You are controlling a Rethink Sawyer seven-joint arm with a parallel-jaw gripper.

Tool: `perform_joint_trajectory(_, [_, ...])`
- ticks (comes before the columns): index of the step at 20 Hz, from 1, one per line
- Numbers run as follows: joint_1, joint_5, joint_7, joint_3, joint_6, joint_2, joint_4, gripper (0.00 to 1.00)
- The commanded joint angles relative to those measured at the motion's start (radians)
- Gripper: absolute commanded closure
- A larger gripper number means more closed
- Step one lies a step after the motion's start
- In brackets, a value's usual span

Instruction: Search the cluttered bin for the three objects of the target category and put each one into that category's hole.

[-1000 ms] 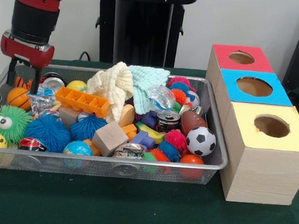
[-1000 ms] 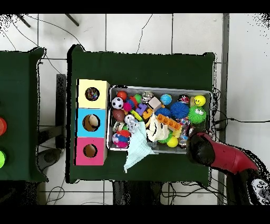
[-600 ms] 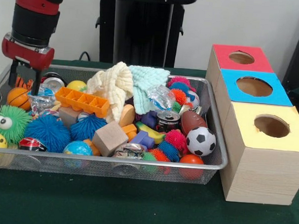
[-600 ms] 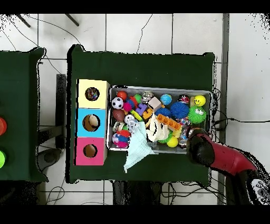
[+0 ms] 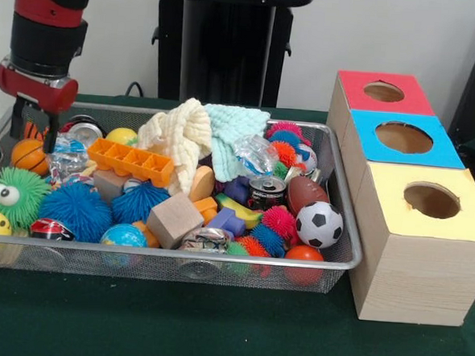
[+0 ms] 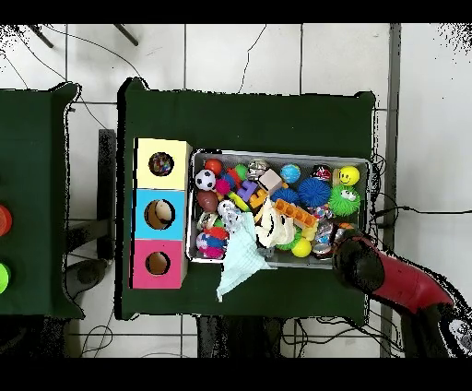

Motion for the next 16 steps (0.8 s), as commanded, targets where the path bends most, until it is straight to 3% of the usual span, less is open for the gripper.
perform_joint_trajectory(1, [-0.073,0.079,0.101,0.168,0.130,0.031,0.074,0.00])
perform_joint_trajectory(8, [-0.088,0.087,0.072,0.190,0.166,0.028,0.082,0.00])
perform_joint_trajectory(16, [-0.192,0.068,0.004,0.320,0.185,0.034,0.134,0.00])
